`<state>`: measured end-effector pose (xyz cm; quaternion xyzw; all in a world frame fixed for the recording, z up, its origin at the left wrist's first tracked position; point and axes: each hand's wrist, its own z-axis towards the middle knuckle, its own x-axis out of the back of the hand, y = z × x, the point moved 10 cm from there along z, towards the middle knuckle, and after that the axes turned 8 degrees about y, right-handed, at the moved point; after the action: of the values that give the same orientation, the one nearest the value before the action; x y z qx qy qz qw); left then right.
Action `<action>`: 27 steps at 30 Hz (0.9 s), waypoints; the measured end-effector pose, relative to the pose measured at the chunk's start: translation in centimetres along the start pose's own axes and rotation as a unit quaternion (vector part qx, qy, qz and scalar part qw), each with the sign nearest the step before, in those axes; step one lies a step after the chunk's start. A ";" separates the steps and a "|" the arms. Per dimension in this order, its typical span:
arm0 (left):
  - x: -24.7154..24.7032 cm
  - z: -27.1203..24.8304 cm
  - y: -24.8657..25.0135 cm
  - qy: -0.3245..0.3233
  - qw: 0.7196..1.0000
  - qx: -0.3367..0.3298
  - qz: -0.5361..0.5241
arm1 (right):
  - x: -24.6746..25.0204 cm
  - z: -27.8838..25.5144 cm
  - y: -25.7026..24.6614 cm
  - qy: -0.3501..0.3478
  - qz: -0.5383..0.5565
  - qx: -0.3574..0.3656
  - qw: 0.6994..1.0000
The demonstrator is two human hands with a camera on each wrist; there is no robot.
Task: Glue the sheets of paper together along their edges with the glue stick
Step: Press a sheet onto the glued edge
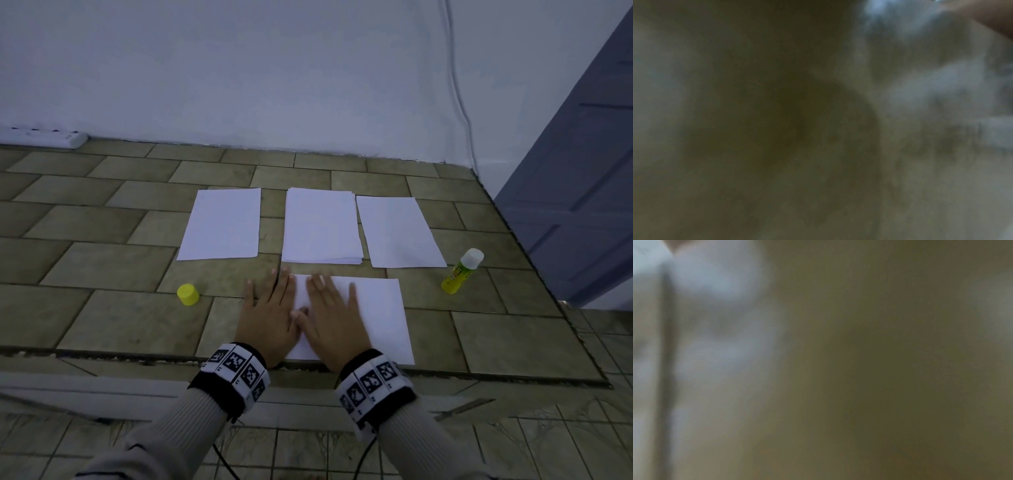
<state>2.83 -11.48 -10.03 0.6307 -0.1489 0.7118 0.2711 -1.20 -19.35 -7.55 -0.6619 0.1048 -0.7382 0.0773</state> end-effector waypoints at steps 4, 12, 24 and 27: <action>-0.2 0.0 -0.1 -0.008 1.000 -0.003 0.001 | -1.0 0.3 -0.2 -0.006 -0.006 0.012 1.000; 0.1 -0.1 -0.1 -0.020 1.000 0.015 0.013 | 0.7 -1.9 8.4 -0.019 -0.060 -0.063 0.996; 0.0 -0.1 0.0 -0.042 0.999 0.022 0.008 | 0.9 -2.4 8.7 -0.034 -0.064 -0.063 0.995; 0.0 -0.1 -0.1 -0.048 0.999 0.023 0.011 | 0.3 -2.7 9.8 -0.045 -0.066 -0.059 0.995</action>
<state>2.79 -11.34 -10.07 0.6684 -0.1526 0.6869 0.2413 -4.14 -28.78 -10.10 -0.7030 0.1010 -0.7039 -0.0063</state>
